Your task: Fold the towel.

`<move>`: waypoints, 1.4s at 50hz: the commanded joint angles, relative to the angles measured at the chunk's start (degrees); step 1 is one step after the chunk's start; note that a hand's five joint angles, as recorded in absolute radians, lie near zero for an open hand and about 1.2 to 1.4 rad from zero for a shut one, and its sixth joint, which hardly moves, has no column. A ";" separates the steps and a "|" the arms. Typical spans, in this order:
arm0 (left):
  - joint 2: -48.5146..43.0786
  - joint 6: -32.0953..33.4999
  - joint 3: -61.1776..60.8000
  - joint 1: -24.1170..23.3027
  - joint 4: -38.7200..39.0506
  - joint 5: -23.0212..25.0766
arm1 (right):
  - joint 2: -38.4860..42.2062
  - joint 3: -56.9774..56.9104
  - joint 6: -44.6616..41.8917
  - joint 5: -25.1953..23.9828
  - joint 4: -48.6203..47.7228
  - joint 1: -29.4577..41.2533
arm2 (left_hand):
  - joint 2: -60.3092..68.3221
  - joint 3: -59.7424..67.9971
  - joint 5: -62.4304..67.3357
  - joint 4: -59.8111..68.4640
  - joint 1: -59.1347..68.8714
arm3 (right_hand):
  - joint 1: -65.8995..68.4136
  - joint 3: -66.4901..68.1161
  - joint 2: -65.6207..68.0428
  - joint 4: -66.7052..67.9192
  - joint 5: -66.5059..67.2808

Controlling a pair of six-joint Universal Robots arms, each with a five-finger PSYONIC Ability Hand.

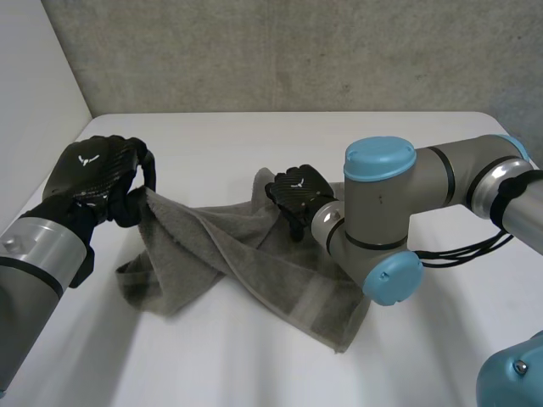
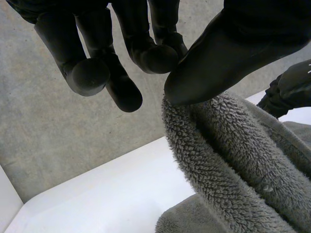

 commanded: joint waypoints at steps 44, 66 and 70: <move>-5.54 -3.96 7.69 1.74 2.53 5.18 | -30.67 30.50 -3.37 -5.15 3.01 -0.98 | -22.97 -25.15 -17.13 -22.94 -2.69 | -11.94 -12.00 -12.18 -12.01 -11.56; -25.42 -3.96 14.11 2.79 2.88 2.28 | -39.66 65.87 -3.21 -9.02 -20.88 -6.52 | -22.97 -25.15 -17.13 -22.94 -2.69 | -13.45 -13.51 -13.69 -13.52 -13.07; -25.51 -3.96 13.76 2.88 2.88 2.19 | -39.13 66.32 -3.21 -9.64 -22.92 -6.70 | -22.97 -25.15 -17.13 -22.94 -2.69 | -12.95 -13.00 -13.18 -13.01 -12.56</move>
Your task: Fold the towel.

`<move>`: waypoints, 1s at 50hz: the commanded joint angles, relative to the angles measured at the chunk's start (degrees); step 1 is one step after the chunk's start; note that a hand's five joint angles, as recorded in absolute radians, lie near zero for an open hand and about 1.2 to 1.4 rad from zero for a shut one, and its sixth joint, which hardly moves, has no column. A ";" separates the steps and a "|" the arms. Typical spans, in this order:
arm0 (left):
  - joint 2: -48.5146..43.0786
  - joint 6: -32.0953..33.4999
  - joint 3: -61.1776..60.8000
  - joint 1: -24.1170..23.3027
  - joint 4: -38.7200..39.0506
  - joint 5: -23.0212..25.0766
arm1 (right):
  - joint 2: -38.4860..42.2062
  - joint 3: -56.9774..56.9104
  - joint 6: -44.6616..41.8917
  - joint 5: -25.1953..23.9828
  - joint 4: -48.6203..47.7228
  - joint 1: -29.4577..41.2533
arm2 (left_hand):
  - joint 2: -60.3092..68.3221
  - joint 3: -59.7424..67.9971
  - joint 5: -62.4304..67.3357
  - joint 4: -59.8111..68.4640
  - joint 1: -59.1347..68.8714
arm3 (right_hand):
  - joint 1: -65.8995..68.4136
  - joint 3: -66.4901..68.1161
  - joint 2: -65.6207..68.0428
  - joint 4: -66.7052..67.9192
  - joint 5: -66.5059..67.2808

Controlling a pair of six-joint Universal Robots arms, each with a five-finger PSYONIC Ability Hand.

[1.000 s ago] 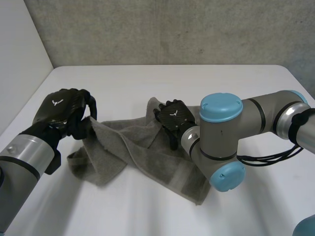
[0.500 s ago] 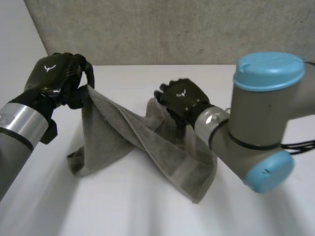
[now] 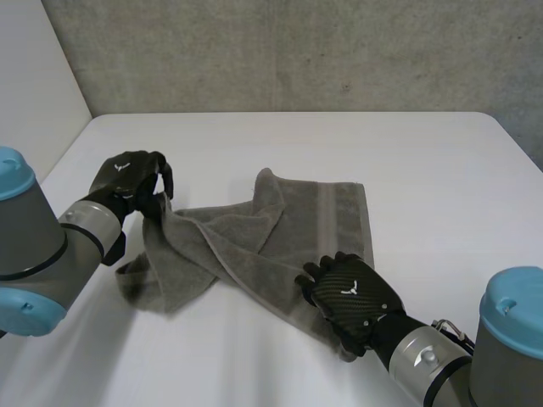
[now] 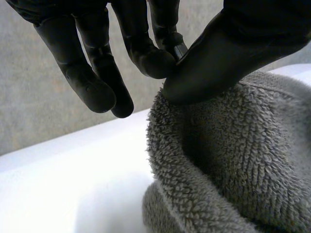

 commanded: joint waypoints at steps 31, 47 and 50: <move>-0.43 0.00 -1.37 -0.75 0.11 -0.95 | 12.82 -3.78 -1.01 -0.94 -8.67 -1.32 | -10.25 -12.11 -17.40 -10.50 -3.35 | 17.74 17.95 18.44 17.90 17.56; -0.42 0.00 -1.46 -0.84 0.11 -1.04 | 11.68 -5.63 -3.20 0.21 -8.76 -1.41 | -10.25 -12.11 -17.40 -10.50 -3.35 | 45.68 45.89 46.38 45.84 45.51; -0.25 -0.18 -1.46 -0.84 0.02 -1.04 | 11.15 -6.77 -3.20 0.47 -8.41 -1.50 | -10.25 -12.11 -17.40 -10.50 -3.35 | 53.92 54.14 54.63 54.08 53.75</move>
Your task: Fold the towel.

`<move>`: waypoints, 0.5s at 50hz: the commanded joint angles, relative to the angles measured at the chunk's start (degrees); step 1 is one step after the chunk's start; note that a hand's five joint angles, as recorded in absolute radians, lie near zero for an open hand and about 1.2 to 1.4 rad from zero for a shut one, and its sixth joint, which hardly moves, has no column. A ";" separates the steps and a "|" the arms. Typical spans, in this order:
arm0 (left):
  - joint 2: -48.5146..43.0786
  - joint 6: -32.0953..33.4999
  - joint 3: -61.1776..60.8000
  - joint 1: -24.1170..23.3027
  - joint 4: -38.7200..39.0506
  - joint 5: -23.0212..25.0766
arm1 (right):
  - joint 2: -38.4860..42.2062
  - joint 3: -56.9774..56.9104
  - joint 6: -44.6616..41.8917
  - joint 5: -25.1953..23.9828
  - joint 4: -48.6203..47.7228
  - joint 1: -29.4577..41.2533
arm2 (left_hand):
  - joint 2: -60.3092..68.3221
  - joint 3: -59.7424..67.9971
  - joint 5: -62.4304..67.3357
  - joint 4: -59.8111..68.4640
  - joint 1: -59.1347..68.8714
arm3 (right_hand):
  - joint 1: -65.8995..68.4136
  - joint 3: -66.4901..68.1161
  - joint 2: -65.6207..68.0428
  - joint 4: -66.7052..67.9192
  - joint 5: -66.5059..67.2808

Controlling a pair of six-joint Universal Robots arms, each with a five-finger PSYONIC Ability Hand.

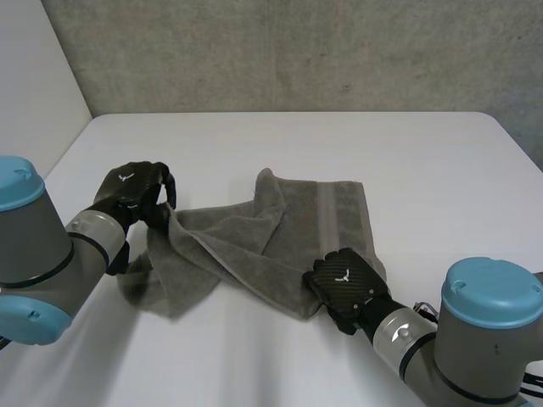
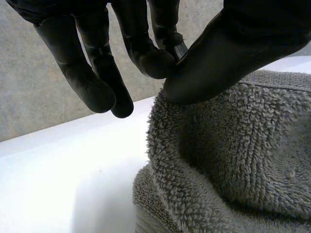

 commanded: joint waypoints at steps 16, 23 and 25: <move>-0.76 0.60 1.55 -1.08 0.00 0.25 | 4.65 -18.95 -4.10 0.48 10.50 -4.84 | -10.25 -12.11 -17.39 -10.50 -3.35 | 18.44 19.26 19.91 18.80 19.30; -2.18 1.66 1.74 -1.35 -0.26 -0.02 | 5.10 -20.02 -2.96 0.48 15.35 -4.49 | -10.25 -12.11 -17.39 -10.50 -3.35 | 7.40 8.22 8.87 7.76 8.26; -2.09 2.18 1.12 -1.35 -0.26 0.07 | 3.18 -13.47 -1.74 -1.36 14.40 -4.57 | -10.25 -12.11 -17.39 -10.50 -3.35 | -32.17 -31.35 -30.71 -31.81 -31.31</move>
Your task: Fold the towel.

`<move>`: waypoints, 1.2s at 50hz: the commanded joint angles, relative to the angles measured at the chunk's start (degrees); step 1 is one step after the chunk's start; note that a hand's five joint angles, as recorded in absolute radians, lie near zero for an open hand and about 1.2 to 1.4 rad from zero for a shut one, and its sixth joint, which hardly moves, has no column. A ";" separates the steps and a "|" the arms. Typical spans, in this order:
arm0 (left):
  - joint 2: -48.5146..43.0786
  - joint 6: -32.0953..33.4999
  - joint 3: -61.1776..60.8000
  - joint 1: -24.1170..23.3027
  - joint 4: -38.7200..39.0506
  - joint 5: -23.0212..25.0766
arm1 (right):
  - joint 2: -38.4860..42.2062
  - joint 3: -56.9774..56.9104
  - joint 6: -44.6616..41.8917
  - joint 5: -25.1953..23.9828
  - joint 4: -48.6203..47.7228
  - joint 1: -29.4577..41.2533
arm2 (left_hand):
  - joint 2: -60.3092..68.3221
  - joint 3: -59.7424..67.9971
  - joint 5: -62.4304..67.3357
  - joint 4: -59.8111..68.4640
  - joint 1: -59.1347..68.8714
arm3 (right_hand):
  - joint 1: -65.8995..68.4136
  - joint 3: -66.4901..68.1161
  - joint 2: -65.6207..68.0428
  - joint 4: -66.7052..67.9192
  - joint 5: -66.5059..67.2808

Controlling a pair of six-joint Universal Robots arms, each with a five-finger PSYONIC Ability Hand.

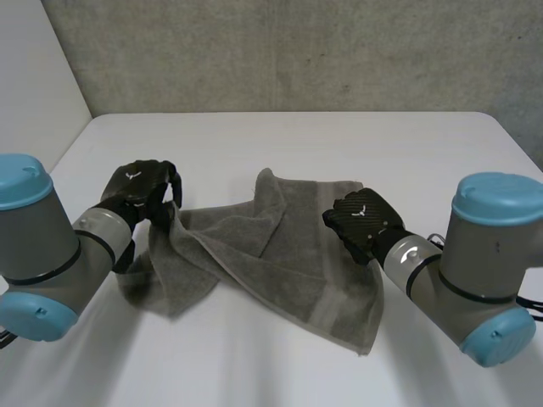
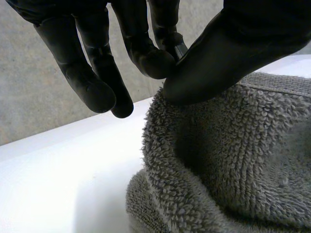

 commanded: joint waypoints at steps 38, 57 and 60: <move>-0.14 1.17 -2.51 -1.61 0.17 0.03 | -12.21 30.39 1.33 -12.72 -12.84 -9.11 | -10.24 -12.11 -17.39 -10.50 -3.35 | -64.15 -64.53 -63.80 -64.45 -64.79; -0.14 1.17 -3.21 -1.61 0.08 0.12 | -11.41 30.91 1.50 -13.08 -11.53 -8.75 | -10.24 -12.11 -17.39 -10.50 -3.35 | -64.15 -64.53 -63.80 -64.45 -64.79; -0.14 1.17 -3.30 -1.52 0.08 0.12 | -11.50 31.00 1.59 -13.08 -10.91 -8.75 | -10.24 -12.11 -17.39 -10.50 -3.35 | -64.15 -64.53 -63.80 -64.45 -64.79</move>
